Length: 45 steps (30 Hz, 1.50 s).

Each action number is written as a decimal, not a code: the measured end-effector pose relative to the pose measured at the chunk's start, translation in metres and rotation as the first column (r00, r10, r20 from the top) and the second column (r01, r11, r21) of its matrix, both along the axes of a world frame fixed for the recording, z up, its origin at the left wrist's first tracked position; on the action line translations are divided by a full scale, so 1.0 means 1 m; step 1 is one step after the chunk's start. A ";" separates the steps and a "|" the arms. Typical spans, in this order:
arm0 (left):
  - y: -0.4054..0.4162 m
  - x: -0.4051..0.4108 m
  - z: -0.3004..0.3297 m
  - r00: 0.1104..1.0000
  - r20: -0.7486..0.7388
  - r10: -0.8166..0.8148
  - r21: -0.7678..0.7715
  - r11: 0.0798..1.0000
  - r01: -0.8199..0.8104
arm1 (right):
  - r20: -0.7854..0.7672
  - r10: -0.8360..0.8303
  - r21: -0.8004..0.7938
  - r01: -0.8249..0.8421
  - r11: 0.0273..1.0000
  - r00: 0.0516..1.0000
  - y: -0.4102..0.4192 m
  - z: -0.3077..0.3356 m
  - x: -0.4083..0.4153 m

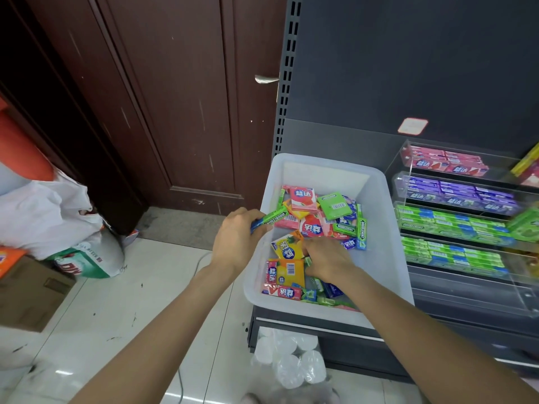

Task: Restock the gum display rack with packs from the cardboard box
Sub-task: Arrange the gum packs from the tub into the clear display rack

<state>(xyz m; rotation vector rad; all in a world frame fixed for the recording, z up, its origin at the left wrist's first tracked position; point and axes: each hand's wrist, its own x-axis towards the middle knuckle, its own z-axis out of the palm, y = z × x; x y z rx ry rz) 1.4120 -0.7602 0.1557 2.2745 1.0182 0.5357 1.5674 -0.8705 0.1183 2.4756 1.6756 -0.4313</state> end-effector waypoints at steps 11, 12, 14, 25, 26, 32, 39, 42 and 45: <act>-0.004 0.009 0.010 0.998 0.019 -0.056 -0.050 0.997 0.057 | -0.550 -0.263 0.275 0.469 0.839 0.792 -0.006 0.019 0.021; -0.005 0.013 0.012 0.997 0.032 -0.066 -0.052 0.996 0.067 | -0.613 -0.228 0.323 0.503 0.801 0.757 -0.008 0.028 0.024; -0.008 0.024 0.019 0.994 0.063 -0.085 -0.044 0.995 0.088 | -0.721 -0.167 0.378 0.584 0.718 0.672 -0.014 0.046 0.032; -0.084 0.131 0.060 0.960 0.180 -0.215 -0.105 0.966 0.237 | -0.869 -0.080 0.406 0.794 0.452 0.489 -0.113 0.098 0.112; -0.095 0.143 0.061 0.956 0.178 -0.233 -0.107 0.961 0.254 | -0.865 -0.083 0.412 0.796 0.444 0.494 -0.128 0.099 0.122; -0.170 0.209 0.060 0.947 0.152 -0.283 -0.105 0.948 0.300 | -0.778 -0.219 0.447 0.763 0.466 0.589 -0.226 0.088 0.189; -0.237 0.262 0.046 0.954 0.114 -0.278 -0.165 0.941 0.294 | -0.726 -0.328 0.426 0.769 0.477 0.605 -0.302 0.059 0.257; -0.254 0.275 0.041 0.963 0.085 -0.257 -0.187 0.945 0.268 | -0.716 -0.326 0.420 0.754 0.505 0.617 -0.317 0.049 0.272; -0.263 0.280 0.036 0.970 0.056 -0.238 -0.178 0.953 0.244 | -0.719 -0.299 0.401 0.726 0.559 0.627 -0.320 0.042 0.275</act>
